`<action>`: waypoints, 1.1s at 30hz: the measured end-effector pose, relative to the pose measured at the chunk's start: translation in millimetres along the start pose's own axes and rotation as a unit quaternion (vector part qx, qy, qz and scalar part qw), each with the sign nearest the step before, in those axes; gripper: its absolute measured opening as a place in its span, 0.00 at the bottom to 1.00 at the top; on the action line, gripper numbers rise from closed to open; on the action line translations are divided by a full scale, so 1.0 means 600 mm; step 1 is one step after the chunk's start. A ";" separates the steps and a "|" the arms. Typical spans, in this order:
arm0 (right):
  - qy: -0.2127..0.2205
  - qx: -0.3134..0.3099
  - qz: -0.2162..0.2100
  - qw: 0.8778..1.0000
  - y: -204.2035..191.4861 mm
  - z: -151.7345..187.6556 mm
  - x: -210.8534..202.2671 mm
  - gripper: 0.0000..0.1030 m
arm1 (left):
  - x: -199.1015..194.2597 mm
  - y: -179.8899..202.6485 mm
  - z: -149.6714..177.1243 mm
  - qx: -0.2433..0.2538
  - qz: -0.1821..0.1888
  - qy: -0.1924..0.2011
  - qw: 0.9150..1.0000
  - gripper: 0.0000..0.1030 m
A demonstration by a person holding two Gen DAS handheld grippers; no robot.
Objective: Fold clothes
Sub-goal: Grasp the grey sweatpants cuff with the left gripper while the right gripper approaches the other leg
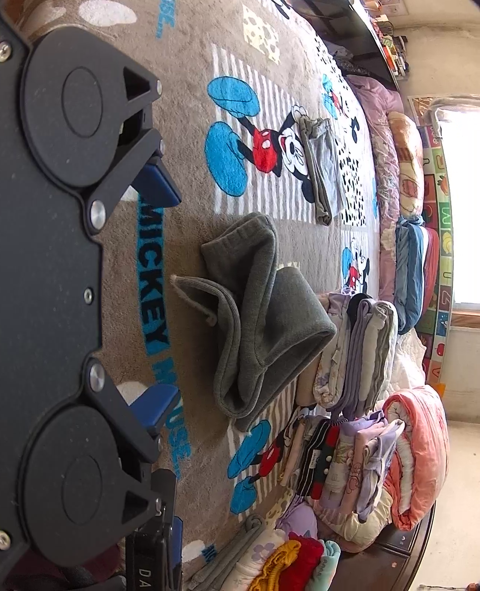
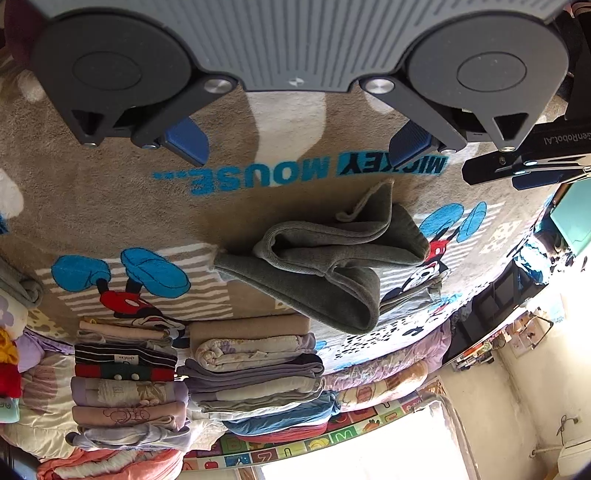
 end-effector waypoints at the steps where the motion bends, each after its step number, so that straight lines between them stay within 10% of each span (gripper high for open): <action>1: 0.003 0.004 -0.003 1.000 0.008 -0.003 0.006 1.00 | 0.005 0.000 -0.004 0.001 -0.003 0.010 1.000 1.00; 17: 0.043 0.013 -0.047 0.998 0.128 0.026 0.129 1.00 | 0.126 -0.068 0.013 -0.048 -0.019 -0.041 0.998 0.97; 33: 0.078 0.028 -0.073 0.994 0.138 0.023 0.159 1.00 | 0.257 -0.115 -0.010 -0.090 -0.010 -0.035 0.995 0.44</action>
Point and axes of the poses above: each gripper's, at about its wrist camera, not at the fingertips, and x roughly the way its jaws point, y to its right, z to its underside, the point moved 10 cm from there along x, roughly the way its jaws point, and after that the axes turned 11 degrees about x, right-handed, at the moved point
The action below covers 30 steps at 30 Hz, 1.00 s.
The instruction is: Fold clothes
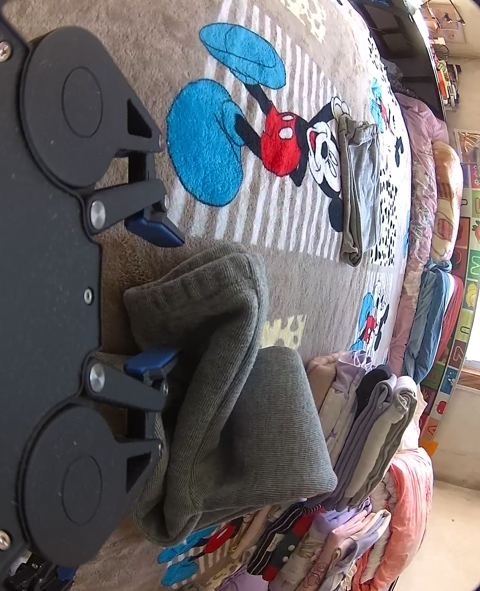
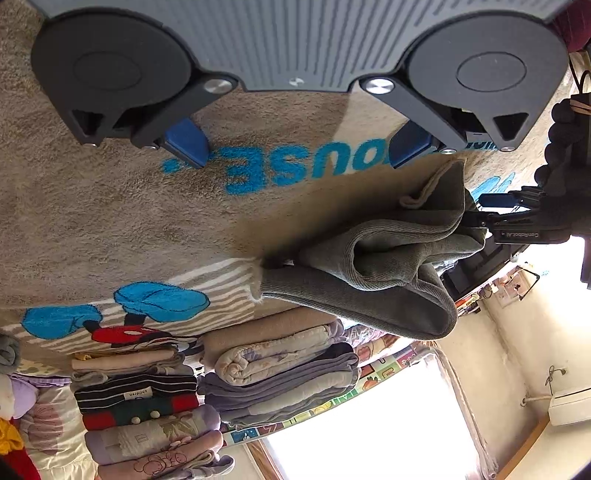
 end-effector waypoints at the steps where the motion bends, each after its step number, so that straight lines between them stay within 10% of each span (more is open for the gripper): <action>1: 0.002 -0.003 0.000 1.000 0.000 0.000 0.001 1.00 | 0.005 0.002 -0.001 0.001 -0.001 -0.001 1.000 0.43; 7: 0.014 -0.020 0.007 1.000 -0.004 0.005 0.004 1.00 | 0.000 0.001 -0.007 -0.005 0.002 0.010 1.000 0.19; 20: 0.016 -0.030 0.012 0.999 -0.007 0.011 -0.002 1.00 | -0.180 0.025 -0.029 0.046 0.025 0.103 0.993 0.17; 30: 0.006 0.006 -0.007 1.000 -0.006 0.013 -0.023 1.00 | -0.274 -0.112 0.006 -0.017 -0.022 0.119 0.992 0.17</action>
Point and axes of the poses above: each gripper's, at about its wrist camera, not at the fingertips, and x roughly the way its jaws point, y to its right, z to its underside, the point moved 10 cm from there along x, roughly the way its jaws point, and after that the axes turned 11 degrees about x, right-handed, at the moved point
